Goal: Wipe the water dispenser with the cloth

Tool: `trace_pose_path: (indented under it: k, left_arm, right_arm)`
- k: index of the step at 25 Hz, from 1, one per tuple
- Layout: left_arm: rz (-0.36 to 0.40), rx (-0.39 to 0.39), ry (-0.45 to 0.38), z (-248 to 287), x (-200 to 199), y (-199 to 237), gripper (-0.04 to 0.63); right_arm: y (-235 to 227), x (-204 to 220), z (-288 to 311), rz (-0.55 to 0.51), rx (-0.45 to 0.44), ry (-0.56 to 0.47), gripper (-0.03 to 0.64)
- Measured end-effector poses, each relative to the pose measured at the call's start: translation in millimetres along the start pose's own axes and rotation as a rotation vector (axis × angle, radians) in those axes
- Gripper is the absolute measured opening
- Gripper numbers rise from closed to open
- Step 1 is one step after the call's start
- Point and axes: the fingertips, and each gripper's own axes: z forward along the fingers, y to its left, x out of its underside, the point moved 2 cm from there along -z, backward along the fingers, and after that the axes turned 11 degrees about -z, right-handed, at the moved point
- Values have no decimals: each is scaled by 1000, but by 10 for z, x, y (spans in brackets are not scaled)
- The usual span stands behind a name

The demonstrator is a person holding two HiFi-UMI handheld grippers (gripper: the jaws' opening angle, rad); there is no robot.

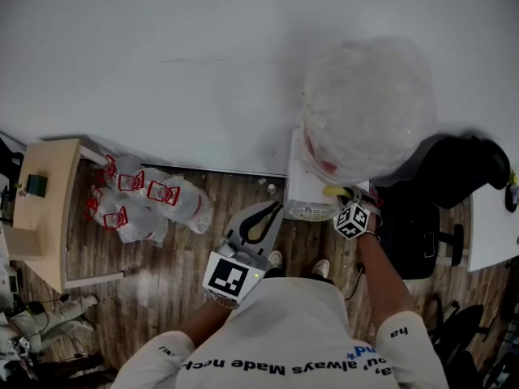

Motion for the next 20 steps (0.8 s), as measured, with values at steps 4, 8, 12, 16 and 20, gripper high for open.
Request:
trace_pose_path:
  k: [4,8,12,16,20]
  left_arm:
    - [1,4,0,-7,-1,-6,37]
    - [5,17,0,-5,14,-53,37]
    - [2,17,6,-10,25,-100,37]
    - [2,17,3,-21,23,-129,37]
    - [1,18,8,-19,46,-145,37]
  right_arm:
    - [8,-18,7,38,-49,-18,67]
    - [14,-12,-2,73,-49,-34,63]
    - [33,2,-41,89,-43,-39,61]
    - [75,1,-88,96,-45,-50,61]
    - [134,5,-105,98,-49,-59,61]
